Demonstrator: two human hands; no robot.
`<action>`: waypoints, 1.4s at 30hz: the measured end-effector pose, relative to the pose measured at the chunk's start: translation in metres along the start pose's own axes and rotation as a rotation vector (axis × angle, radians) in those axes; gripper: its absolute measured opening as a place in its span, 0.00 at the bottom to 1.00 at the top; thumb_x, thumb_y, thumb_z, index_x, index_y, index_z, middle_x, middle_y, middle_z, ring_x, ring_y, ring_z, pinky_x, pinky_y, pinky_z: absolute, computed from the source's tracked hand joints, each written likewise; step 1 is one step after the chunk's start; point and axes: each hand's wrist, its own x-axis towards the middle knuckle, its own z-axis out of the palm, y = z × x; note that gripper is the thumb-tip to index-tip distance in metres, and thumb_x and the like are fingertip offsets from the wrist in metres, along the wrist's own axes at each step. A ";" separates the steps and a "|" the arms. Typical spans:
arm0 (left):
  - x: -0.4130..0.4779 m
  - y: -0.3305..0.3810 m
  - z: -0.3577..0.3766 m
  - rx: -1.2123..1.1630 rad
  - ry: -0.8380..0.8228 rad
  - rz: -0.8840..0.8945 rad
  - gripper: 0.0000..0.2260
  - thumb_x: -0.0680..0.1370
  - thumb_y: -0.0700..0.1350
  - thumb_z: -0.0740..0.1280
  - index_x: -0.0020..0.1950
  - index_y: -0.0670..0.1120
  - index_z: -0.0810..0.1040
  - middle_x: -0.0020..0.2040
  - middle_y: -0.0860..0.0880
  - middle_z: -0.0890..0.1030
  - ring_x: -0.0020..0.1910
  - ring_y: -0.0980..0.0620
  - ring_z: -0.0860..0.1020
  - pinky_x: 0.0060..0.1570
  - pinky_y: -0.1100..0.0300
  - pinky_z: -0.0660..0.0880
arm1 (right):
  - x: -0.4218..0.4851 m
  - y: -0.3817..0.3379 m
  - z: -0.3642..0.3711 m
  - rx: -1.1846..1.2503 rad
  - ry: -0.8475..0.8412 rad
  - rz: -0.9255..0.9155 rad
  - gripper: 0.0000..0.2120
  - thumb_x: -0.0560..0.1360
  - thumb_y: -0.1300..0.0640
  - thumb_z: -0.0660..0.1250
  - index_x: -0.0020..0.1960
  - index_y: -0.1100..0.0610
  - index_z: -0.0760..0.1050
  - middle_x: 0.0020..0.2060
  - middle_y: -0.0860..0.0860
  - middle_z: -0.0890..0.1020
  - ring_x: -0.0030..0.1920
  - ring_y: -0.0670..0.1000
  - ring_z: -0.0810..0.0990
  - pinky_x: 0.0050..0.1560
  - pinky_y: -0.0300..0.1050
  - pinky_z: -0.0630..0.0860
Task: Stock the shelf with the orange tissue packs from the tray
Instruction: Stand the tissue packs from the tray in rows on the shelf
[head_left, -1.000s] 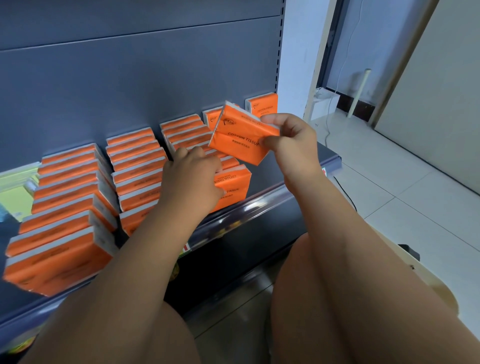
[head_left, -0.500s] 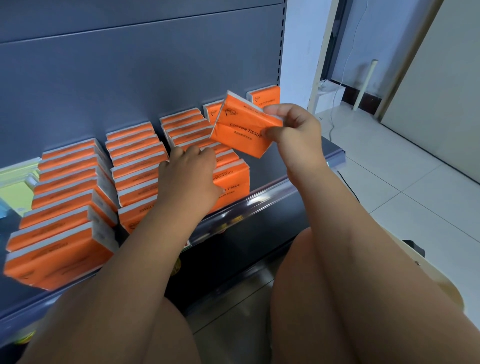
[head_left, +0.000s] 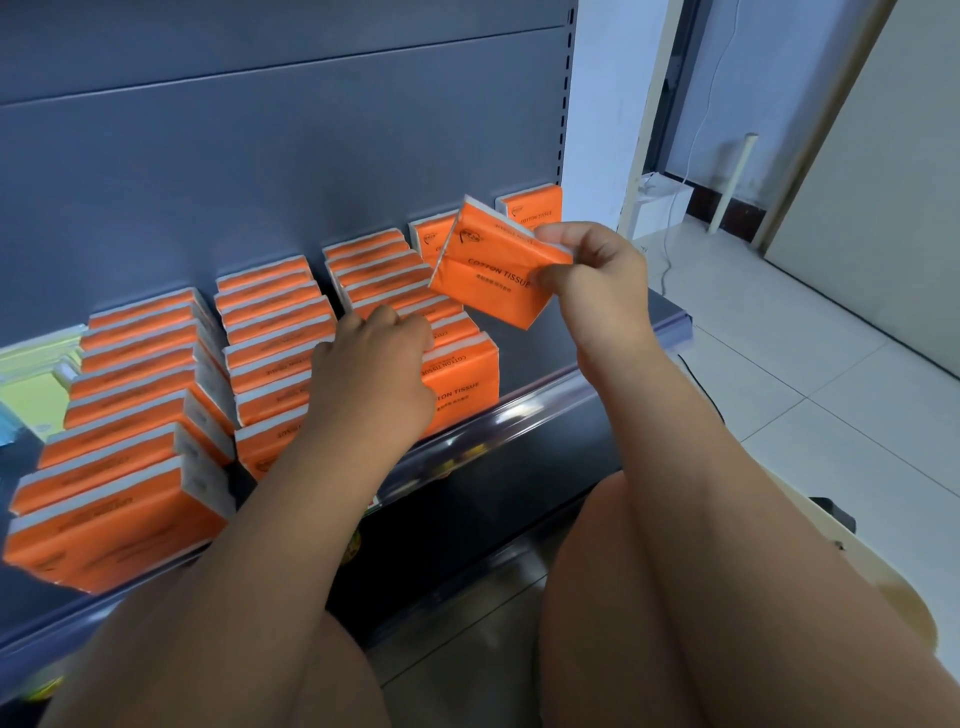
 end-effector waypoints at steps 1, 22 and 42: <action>0.000 0.000 0.000 -0.009 0.001 0.001 0.20 0.75 0.48 0.74 0.66 0.54 0.74 0.64 0.50 0.75 0.66 0.44 0.71 0.62 0.44 0.72 | 0.001 0.001 0.000 -0.004 0.014 0.003 0.14 0.71 0.71 0.67 0.49 0.56 0.83 0.43 0.49 0.85 0.41 0.42 0.83 0.37 0.33 0.78; 0.086 0.050 -0.004 -0.665 0.266 -0.204 0.11 0.72 0.48 0.62 0.41 0.41 0.76 0.34 0.45 0.79 0.37 0.42 0.78 0.36 0.47 0.73 | 0.053 0.013 -0.016 0.052 -0.094 -0.072 0.24 0.71 0.75 0.66 0.59 0.52 0.80 0.54 0.47 0.85 0.47 0.45 0.83 0.45 0.39 0.79; 0.193 0.020 -0.014 -1.150 -0.186 -0.492 0.19 0.80 0.63 0.63 0.44 0.47 0.72 0.47 0.46 0.80 0.49 0.48 0.82 0.55 0.54 0.79 | 0.167 0.055 0.049 -0.236 -0.034 -0.129 0.19 0.69 0.67 0.65 0.51 0.47 0.82 0.49 0.44 0.85 0.48 0.45 0.84 0.53 0.46 0.83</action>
